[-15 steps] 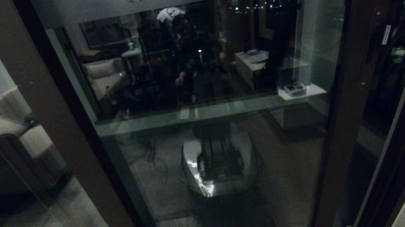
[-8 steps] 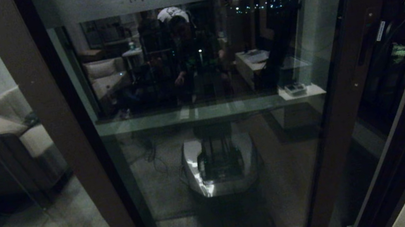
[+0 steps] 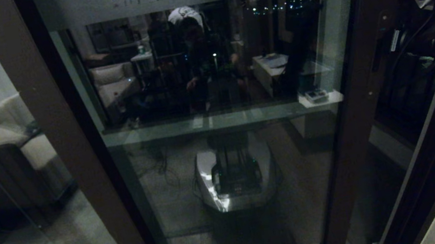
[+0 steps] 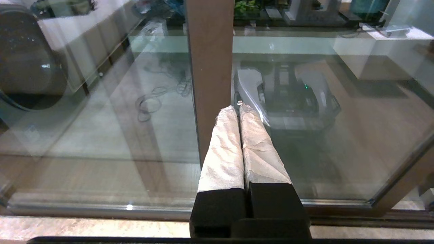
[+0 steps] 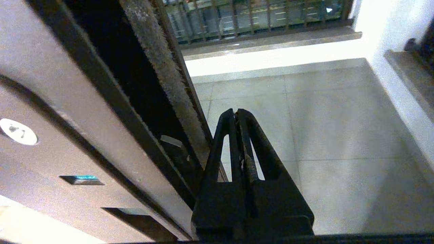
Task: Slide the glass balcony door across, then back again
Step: Open the slid door
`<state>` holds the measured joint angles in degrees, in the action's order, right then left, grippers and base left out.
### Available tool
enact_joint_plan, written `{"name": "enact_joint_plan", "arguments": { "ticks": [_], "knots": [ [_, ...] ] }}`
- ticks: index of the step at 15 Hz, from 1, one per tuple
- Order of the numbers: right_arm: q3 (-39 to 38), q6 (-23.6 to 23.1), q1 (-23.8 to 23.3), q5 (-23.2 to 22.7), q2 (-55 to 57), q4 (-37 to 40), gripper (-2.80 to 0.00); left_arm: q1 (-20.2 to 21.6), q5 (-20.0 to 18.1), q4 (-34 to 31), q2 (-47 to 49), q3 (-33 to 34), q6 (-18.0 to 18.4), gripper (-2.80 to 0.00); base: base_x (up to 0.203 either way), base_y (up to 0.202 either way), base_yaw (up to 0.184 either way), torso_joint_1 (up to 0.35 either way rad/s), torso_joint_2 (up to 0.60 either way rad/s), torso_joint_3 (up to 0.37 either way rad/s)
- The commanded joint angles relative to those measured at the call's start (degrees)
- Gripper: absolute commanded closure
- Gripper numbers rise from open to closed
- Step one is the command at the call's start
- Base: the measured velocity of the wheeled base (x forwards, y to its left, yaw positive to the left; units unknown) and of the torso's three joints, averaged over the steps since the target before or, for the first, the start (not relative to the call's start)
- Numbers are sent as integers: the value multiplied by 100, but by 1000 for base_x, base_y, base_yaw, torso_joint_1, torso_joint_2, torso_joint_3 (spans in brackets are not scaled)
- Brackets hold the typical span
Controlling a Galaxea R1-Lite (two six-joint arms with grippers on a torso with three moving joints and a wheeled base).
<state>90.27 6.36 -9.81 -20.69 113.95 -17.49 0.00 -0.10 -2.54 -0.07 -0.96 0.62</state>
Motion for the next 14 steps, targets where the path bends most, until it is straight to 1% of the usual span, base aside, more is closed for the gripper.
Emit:
{"name": "enact_joint_plan", "arguments": {
  "ticks": [1, 4, 7, 14],
  "knots": [
    [42, 12, 152, -15, 22, -8, 0, 0, 1, -1, -1, 0, -9, 0, 0, 0, 0, 0, 0, 0],
    [64, 23, 476, 41, 43, 0, 0, 0, 1, -1, -1, 0, -1, 0, 0, 0, 0, 0, 0, 0],
    [71, 23, 787, 252, 92, -6, 0, 0, 1, -1, -1, 0, -1, 0, 0, 0, 0, 0, 0, 0],
    [78, 15, 1328, 507, 150, -8, 0, 0, 1, -1, -1, 0, -1, 0, 0, 0, 0, 0, 0, 0]
  ]
}}
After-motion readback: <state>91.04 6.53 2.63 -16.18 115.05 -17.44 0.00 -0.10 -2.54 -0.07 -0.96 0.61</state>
